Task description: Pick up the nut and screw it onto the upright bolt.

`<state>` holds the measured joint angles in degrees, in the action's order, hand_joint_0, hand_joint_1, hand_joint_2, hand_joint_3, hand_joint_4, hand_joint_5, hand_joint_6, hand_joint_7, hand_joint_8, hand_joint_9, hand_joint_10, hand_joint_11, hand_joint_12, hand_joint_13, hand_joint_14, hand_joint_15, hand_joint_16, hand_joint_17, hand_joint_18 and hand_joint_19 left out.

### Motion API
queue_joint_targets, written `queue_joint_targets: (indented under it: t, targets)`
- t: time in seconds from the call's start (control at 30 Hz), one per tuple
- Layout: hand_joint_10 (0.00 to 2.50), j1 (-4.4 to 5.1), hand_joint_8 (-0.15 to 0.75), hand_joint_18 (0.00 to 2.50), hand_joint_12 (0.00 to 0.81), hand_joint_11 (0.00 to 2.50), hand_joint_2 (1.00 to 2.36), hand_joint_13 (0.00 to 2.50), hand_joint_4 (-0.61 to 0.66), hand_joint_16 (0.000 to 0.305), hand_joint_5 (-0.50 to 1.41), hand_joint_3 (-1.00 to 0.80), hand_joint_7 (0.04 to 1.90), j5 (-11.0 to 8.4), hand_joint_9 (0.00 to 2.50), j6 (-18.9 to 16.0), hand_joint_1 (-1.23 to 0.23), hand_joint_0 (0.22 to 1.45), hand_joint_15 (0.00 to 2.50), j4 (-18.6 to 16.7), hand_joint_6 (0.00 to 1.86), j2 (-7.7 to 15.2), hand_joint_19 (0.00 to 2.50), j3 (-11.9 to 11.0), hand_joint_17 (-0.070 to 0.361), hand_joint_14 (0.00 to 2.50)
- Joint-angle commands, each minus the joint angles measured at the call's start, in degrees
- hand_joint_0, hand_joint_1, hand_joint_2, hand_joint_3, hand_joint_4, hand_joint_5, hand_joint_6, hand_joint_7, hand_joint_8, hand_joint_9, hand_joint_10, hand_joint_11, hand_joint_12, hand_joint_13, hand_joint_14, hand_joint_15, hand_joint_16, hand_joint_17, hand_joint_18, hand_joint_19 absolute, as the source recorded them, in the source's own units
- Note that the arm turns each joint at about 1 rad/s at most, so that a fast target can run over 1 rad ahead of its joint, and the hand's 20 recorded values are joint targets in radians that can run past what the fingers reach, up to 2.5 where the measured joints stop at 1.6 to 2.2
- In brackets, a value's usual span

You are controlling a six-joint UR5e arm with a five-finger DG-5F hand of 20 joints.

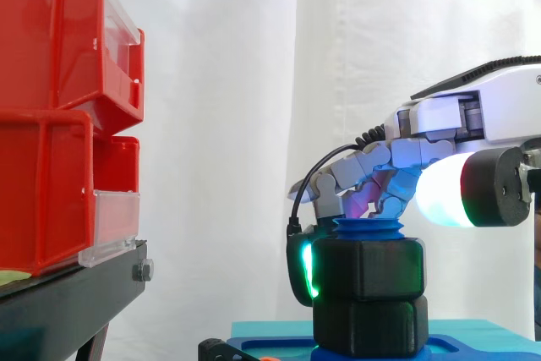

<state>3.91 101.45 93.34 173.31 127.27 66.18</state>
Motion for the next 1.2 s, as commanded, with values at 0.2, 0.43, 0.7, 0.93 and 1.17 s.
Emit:
queue_joint_targets:
  t: [0.2,0.43,0.7,0.93,1.17]
  targets:
    - [0.0,-0.22,0.245,0.34,0.24,0.0,1.0,0.7,0.12,0.027,0.07,-0.5,1.38,0.33,1.1,0.0,-0.09,0.52,0.0,-0.16,0.56,0.0,0.02,-0.18,0.06,0.0]
    - [0.0,-0.22,0.255,0.29,0.252,0.0,1.0,0.66,0.14,0.029,0.06,-0.5,1.45,0.33,1.09,0.0,-0.09,0.51,0.0,0.1,0.51,0.0,0.01,-0.62,0.065,0.0]
    - [0.0,-0.57,0.249,0.11,0.307,0.0,1.0,0.49,0.26,0.037,-0.08,-0.5,0.95,0.77,0.85,0.0,-0.05,0.49,0.0,0.8,0.5,0.0,0.0,-2.02,0.083,0.0]
    - [0.0,-1.01,0.226,0.0,0.322,0.0,1.0,0.38,0.21,0.039,-0.13,-0.5,0.7,1.21,0.66,1.49,-0.04,0.49,0.0,3.35,0.5,0.0,0.0,-4.84,0.088,0.0]
    - [0.0,-0.39,0.227,0.0,0.341,0.0,1.0,0.31,0.2,0.04,-0.14,-0.5,0.68,0.86,0.59,1.93,-0.02,0.48,0.0,0.98,0.5,0.08,0.0,-4.92,0.091,0.0]
